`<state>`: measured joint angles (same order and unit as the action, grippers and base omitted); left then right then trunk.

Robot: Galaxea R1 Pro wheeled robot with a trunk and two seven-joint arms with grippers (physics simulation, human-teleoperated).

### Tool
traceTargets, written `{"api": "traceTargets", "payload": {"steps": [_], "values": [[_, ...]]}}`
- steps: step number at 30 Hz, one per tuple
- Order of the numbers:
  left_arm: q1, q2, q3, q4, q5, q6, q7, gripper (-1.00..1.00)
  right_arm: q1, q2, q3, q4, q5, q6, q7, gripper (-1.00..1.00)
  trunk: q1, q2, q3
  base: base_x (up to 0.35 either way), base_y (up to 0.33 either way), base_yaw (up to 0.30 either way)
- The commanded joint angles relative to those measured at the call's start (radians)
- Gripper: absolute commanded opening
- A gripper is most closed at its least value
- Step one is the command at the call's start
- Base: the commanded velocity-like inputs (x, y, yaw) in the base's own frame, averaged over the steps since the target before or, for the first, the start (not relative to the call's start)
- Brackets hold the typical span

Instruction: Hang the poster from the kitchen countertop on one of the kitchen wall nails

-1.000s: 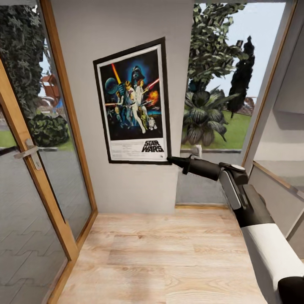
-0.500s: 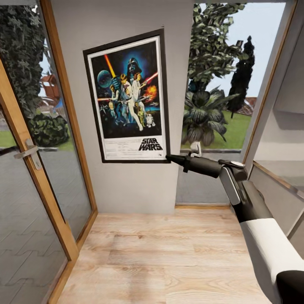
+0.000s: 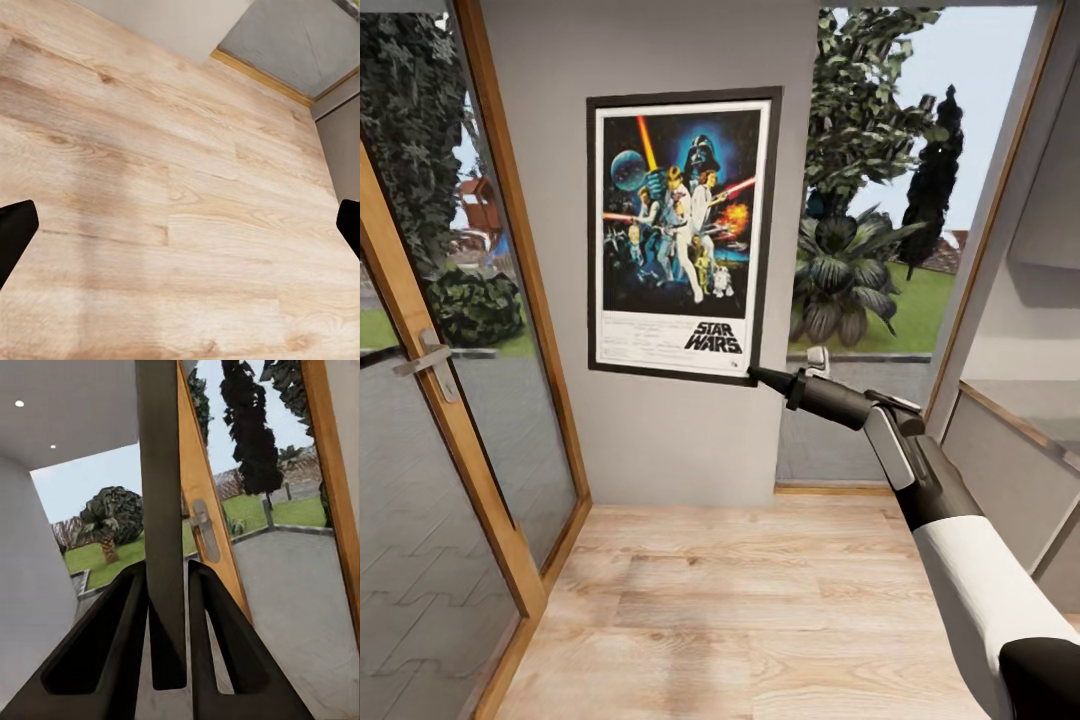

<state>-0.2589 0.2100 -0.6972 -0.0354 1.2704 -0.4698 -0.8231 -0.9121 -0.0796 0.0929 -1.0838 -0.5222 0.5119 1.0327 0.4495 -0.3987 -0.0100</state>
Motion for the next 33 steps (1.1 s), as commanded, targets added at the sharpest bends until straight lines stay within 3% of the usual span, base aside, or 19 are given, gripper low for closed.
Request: {"api": "traceTargets", "payload": {"steps": [1, 7, 14, 23, 33], "values": [[0.000, 0.000, -0.008, 0.000, 0.007, -0.004, -0.001, 1.00, -0.001, -0.001, 0.002, 0.000, -0.011, -0.001, 0.000, -1.00, 0.000, -0.001, -0.001, 0.000, 0.000, 0.000], [0.000, -0.001, -0.008, 0.000, 0.007, -0.004, -0.002, 1.00, -0.001, 0.000, 0.005, -0.004, -0.012, -0.046, 0.002, -1.00, 0.000, -0.001, -0.001, 0.000, 0.000, 0.000], [0.000, -0.001, -0.008, 0.000, 0.007, -0.004, -0.002, 1.00, -0.001, -0.002, 0.007, -0.004, -0.010, -0.051, 0.023, -1.00, 0.000, -0.001, -0.001, 0.000, 0.000, 0.000], [0.000, -0.001, -0.008, 0.000, 0.007, -0.004, -0.001, 1.00, 0.000, -0.003, 0.007, -0.002, -0.004, -0.053, 0.105, -1.00, 0.000, -0.001, -0.001, 0.000, 0.000, 0.000], [0.000, -0.001, -0.008, 0.000, 0.007, -0.004, -0.001, 1.00, 0.000, -0.006, 0.007, -0.002, 0.005, -0.054, 0.117, -1.00, 0.000, -0.001, -0.001, 0.000, 0.000, 0.000]]}}
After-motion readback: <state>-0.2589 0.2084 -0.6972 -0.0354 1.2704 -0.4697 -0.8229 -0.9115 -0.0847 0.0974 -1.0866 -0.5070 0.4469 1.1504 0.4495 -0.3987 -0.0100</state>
